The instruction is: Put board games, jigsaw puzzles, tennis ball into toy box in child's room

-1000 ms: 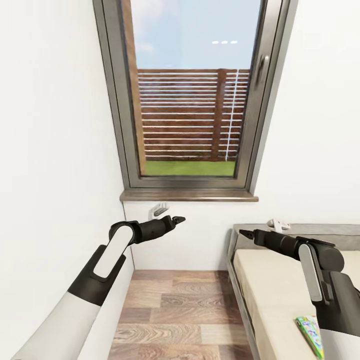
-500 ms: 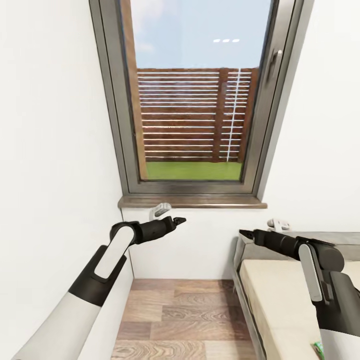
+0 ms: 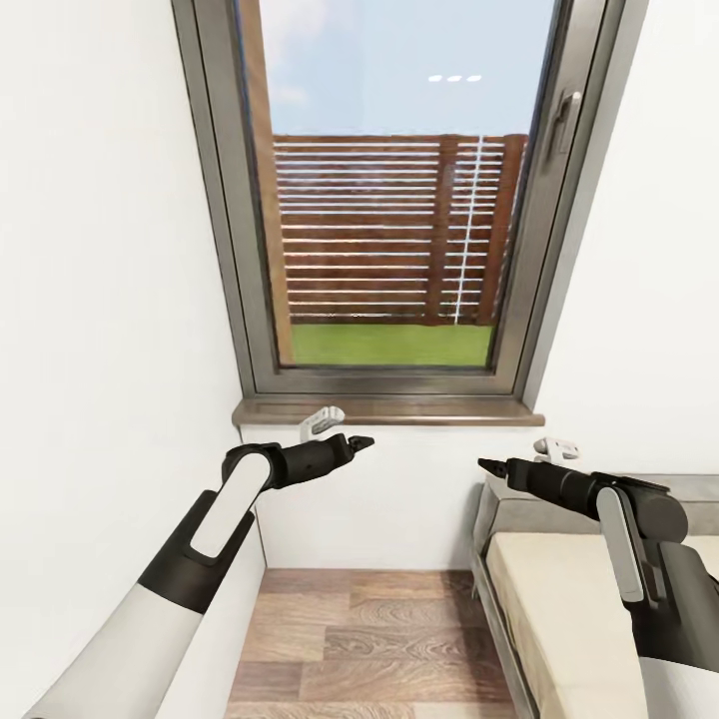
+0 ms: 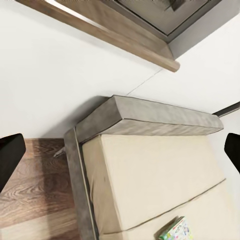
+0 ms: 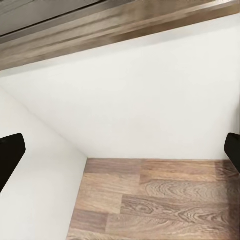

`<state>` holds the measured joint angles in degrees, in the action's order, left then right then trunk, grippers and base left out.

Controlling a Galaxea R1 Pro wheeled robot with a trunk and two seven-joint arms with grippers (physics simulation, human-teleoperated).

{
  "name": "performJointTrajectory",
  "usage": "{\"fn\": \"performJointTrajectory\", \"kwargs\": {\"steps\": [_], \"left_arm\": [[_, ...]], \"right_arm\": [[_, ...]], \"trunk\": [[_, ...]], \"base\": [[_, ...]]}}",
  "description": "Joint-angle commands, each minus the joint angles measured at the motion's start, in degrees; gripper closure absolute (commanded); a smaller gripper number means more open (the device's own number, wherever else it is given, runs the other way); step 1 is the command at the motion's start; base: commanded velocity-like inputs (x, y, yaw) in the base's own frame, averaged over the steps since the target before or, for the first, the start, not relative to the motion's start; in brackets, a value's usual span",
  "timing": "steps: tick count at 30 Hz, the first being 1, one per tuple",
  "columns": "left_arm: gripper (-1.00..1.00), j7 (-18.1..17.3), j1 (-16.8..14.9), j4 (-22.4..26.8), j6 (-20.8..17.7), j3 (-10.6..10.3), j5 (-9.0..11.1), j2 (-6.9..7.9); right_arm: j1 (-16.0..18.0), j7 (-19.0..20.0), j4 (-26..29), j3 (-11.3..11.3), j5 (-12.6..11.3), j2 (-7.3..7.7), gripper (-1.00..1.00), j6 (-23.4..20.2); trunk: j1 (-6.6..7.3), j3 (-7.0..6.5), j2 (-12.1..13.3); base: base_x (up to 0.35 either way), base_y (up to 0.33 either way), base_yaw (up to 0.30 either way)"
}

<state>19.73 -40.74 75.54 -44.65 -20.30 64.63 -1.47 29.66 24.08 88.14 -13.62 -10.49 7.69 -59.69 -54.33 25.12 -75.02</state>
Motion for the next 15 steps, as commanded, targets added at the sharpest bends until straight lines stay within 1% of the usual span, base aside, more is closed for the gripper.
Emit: {"fn": "performJointTrajectory", "kwargs": {"steps": [1,6,15], "left_arm": [[-1.0,0.57,-0.05,0.05,-0.08,-0.01,0.6,-0.01],[-1.0,0.57,-0.05,0.05,-0.08,-0.05,0.59,-0.02],[-1.0,0.57,-0.05,0.05,-0.08,-0.08,0.58,-0.02]], "right_arm": [[0.05,0.09,0.03,-0.06,-0.15,0.0,-1.0,-0.31],[0.05,0.09,0.04,-0.03,-0.15,-0.02,-1.0,-0.31],[0.05,0.09,0.05,-0.06,-0.15,0.0,-1.0,-0.31]], "trunk": [[-0.01,0.07,-0.04],[-0.01,0.07,-0.04],[-0.01,0.07,-0.04]], "base": [[0.041,0.006,0.0],[0.025,0.004,-0.019],[0.009,0.001,-0.083]]}}
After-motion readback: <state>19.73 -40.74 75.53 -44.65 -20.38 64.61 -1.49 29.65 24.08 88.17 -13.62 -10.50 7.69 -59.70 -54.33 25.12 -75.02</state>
